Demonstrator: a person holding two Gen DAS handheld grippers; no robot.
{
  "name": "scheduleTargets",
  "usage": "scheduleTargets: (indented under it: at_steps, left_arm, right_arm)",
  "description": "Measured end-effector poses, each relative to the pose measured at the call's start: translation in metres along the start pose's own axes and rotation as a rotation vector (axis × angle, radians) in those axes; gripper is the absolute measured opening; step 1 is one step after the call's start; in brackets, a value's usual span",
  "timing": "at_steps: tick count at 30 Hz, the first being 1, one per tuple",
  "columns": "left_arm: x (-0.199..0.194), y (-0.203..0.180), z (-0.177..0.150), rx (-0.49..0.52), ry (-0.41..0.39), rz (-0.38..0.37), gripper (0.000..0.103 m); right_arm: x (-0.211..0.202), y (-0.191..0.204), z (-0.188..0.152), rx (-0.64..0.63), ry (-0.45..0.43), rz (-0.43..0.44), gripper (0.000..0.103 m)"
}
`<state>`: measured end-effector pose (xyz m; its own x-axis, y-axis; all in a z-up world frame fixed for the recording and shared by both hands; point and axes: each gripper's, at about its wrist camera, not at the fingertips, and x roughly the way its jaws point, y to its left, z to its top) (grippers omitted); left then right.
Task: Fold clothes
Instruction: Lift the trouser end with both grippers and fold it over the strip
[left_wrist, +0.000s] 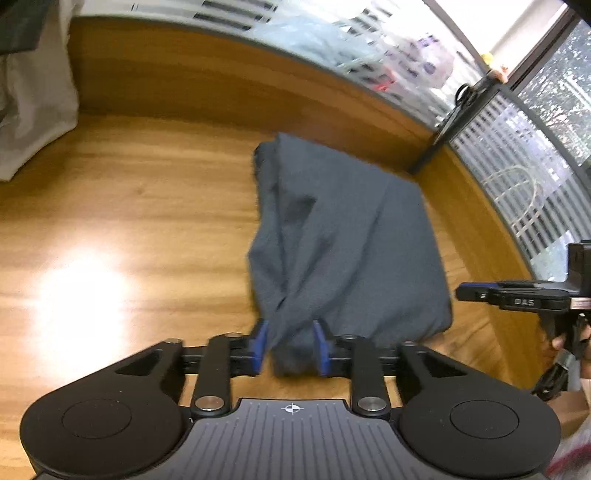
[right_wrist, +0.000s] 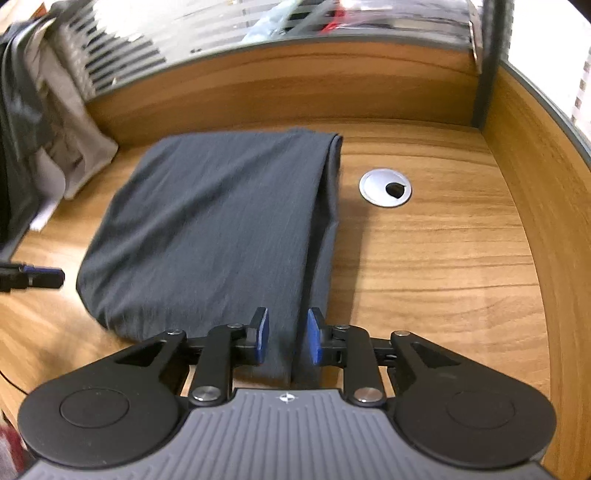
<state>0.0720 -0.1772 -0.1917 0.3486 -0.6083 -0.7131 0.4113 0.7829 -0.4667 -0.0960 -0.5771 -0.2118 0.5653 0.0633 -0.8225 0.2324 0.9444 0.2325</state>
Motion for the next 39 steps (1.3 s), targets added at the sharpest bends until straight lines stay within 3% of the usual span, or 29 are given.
scheduleTargets:
  at_steps: [5, 12, 13, 15, 23, 27, 31, 35, 37, 39]
  left_arm:
    - [0.025, -0.012, 0.024, -0.002, -0.038, 0.007, 0.040]
    - [0.063, -0.018, 0.055, -0.007, -0.073, 0.097, 0.040]
    - [0.067, -0.018, 0.059, -0.010, -0.073, 0.105, 0.031]
    - [0.073, -0.017, 0.064, -0.008, -0.081, 0.108, 0.004]
    - [0.071, 0.002, 0.068, -0.132, -0.094, 0.094, 0.005]
    - [0.055, 0.008, 0.077, -0.180, -0.150, 0.077, 0.008]
    - [0.055, 0.012, 0.098, -0.180, -0.171, 0.057, 0.031]
    - [0.075, 0.015, 0.119, -0.205, -0.158, 0.035, 0.044]
    - [0.085, 0.013, 0.126, -0.206, -0.162, 0.031, 0.057]
    - [0.098, 0.010, 0.131, -0.206, -0.146, 0.033, 0.058]
  right_arm:
    - [0.016, -0.006, 0.024, 0.036, -0.011, 0.012, 0.026]
    - [0.047, -0.011, 0.062, 0.030, -0.023, -0.005, 0.026]
    - [0.051, -0.011, 0.066, 0.030, -0.024, -0.004, 0.024]
    - [0.056, -0.012, 0.073, 0.032, -0.027, -0.005, 0.001]
    - [0.059, -0.028, 0.077, 0.126, -0.028, -0.008, 0.002]
    - [0.044, -0.037, 0.080, 0.137, -0.070, -0.027, 0.006]
    - [0.042, -0.046, 0.096, 0.144, -0.084, -0.003, 0.019]
    - [0.055, -0.049, 0.112, 0.156, -0.068, 0.032, 0.039]
    - [0.066, -0.050, 0.119, 0.166, -0.053, 0.039, 0.040]
    - [0.077, -0.053, 0.123, 0.178, -0.035, 0.039, 0.040]
